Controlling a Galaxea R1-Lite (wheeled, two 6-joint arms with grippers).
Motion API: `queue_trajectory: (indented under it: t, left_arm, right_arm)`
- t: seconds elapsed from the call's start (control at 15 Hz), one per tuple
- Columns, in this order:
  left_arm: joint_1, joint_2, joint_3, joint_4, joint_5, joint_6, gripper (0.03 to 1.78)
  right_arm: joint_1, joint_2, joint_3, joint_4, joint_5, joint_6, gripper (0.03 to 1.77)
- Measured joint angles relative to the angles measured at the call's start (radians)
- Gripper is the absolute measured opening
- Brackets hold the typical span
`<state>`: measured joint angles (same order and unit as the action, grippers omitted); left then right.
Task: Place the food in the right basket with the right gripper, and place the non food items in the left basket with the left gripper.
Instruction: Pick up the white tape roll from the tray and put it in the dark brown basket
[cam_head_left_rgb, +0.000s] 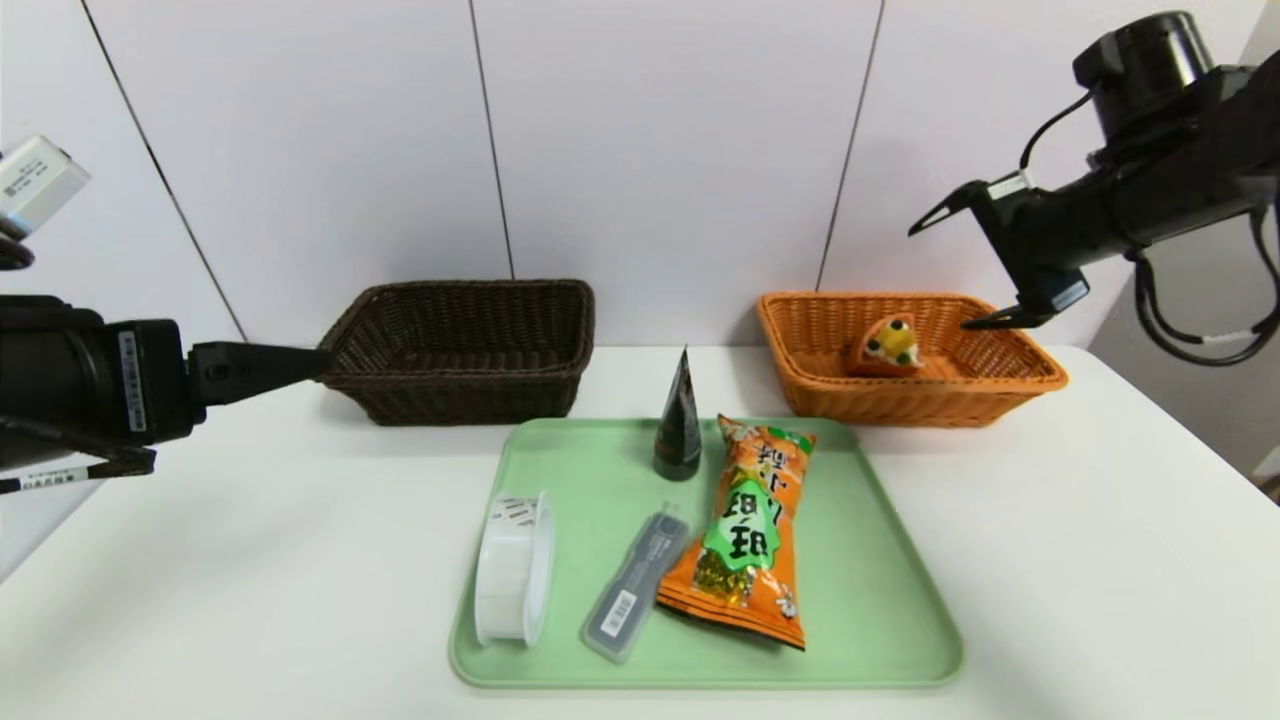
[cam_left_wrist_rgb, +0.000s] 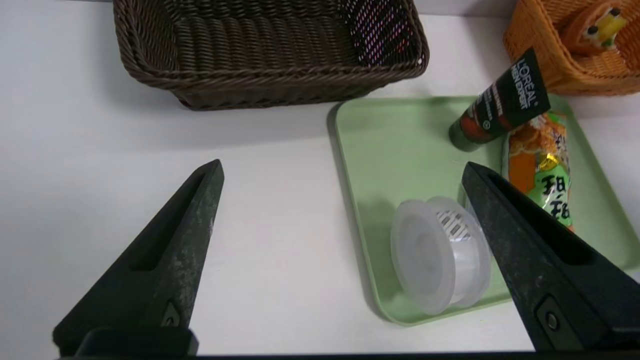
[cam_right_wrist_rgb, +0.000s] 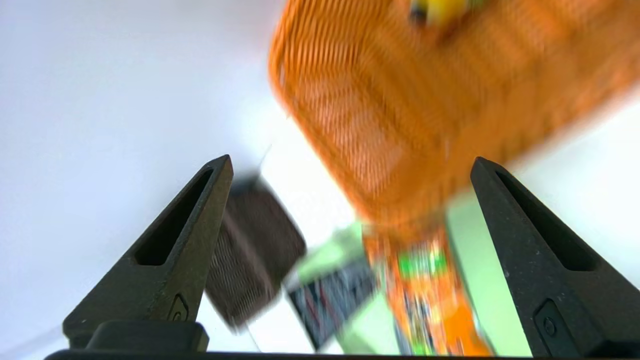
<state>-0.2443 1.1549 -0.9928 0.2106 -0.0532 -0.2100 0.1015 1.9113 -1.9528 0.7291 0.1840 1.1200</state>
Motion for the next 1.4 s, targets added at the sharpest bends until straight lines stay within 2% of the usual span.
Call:
queue_trajectory:
  t: [0.13,0.2,0.27,0.4,0.53,0.6,0.73,0.87,1.0,1.13,1.2,1.4]
  left_arm:
    - [-0.044,-0.035,0.072,-0.008,0.026,0.004,1.69]
    - [-0.076,-0.054,0.113,-0.02,0.054,0.004,1.69]
    - [-0.121,-0.074,0.155,-0.035,0.088,0.004,1.69]
    - [-0.225,-0.095,0.194,-0.034,0.173,-0.001,1.69]
    - [-0.325,-0.079,0.178,0.03,0.278,-0.021,1.69]
    - [-0.352,-0.06,0.145,0.075,0.304,-0.039,1.69]
    - [-0.406,-0.009,0.061,0.171,0.328,-0.104,1.69]
    - [-0.453,0.054,-0.008,0.232,0.336,-0.168,1.69]
    - [-0.494,0.115,-0.057,0.251,0.368,-0.209,1.69]
    - [-0.55,0.181,-0.11,0.267,0.431,-0.268,1.69]
    - [-0.576,0.212,-0.136,0.277,0.459,-0.294,1.69]
    - [-0.619,0.308,-0.218,0.36,0.514,-0.317,1.69]
  right_arm:
    - [0.033,-0.095,0.005,0.091,-0.011,-0.035,1.66]
    - [0.049,-0.138,0.014,0.129,-0.034,-0.072,1.67]
    - [0.067,-0.176,0.031,0.165,-0.08,-0.125,1.67]
    - [0.105,-0.248,0.121,0.201,-0.202,-0.289,1.68]
    - [0.131,-0.328,0.261,0.206,-0.315,-0.492,1.69]
    - [0.143,-0.366,0.32,0.207,-0.346,-0.584,1.69]
    - [0.186,-0.439,0.423,0.203,-0.367,-0.701,1.69]
    - [0.239,-0.509,0.53,0.162,-0.369,-0.778,1.69]
    - [0.272,-0.568,0.657,0.029,-0.362,-0.875,1.69]
    - [0.285,-0.607,0.758,-0.154,-0.357,-0.965,1.69]
    - [0.287,-0.616,0.782,-0.206,-0.357,-0.979,1.69]
    - [0.285,-0.621,0.807,-0.226,-0.361,-0.982,1.69]
